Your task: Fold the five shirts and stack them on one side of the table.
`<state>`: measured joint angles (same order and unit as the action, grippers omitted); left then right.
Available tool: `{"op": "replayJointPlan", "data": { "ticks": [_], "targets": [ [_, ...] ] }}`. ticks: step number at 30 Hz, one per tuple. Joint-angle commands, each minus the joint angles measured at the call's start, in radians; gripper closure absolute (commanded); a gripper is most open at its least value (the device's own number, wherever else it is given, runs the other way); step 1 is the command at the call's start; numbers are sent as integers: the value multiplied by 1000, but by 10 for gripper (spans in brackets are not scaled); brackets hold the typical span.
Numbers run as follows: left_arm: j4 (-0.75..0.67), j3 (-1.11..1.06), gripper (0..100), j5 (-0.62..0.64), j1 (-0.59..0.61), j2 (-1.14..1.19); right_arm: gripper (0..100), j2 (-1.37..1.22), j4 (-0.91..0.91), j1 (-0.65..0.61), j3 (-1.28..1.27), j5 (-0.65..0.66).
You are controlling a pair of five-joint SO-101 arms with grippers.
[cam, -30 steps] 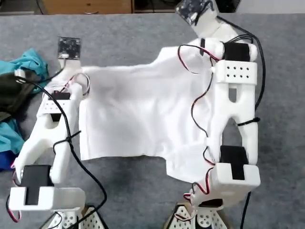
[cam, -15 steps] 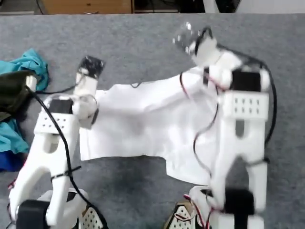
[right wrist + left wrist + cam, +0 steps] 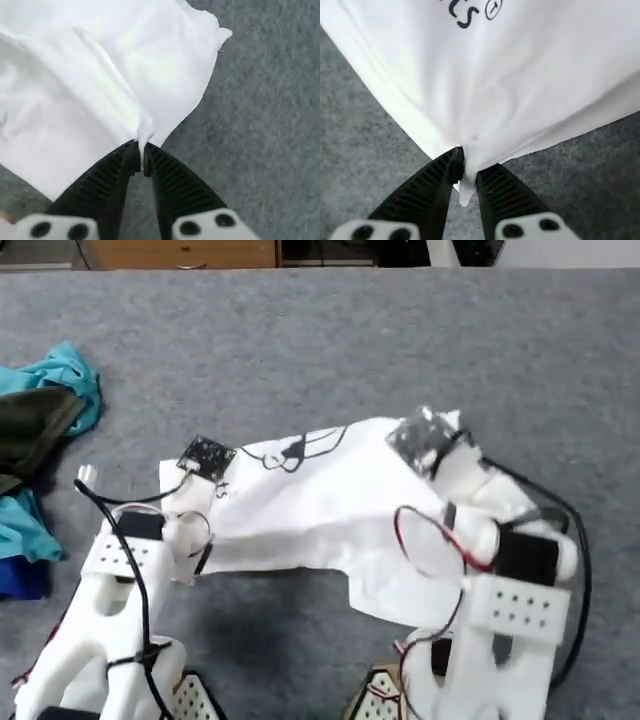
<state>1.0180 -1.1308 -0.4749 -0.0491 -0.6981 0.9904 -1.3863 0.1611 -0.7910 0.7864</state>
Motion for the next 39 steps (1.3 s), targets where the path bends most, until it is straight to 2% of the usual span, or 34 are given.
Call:
{"op": "replayJointPlan", "data": {
  "ticks": [1,7,15,27,33,39],
  "targets": [
    [-14,-2,982,-9,3,-33,997,93,-64,22,-48,38],
    [-95,-14,982,-9,52,-30,997,231,-138,25,-128,83],
    [-48,-78,982,-103,38,-38,997,318,-184,64,-185,98],
    [-46,-89,982,-106,32,-41,997,328,-241,260,-220,342],
    [-11,-84,982,-107,29,-41,997,328,-236,262,-277,394],
    [60,-64,981,-107,-55,-41,984,328,-232,262,-282,407]
  ]
}}
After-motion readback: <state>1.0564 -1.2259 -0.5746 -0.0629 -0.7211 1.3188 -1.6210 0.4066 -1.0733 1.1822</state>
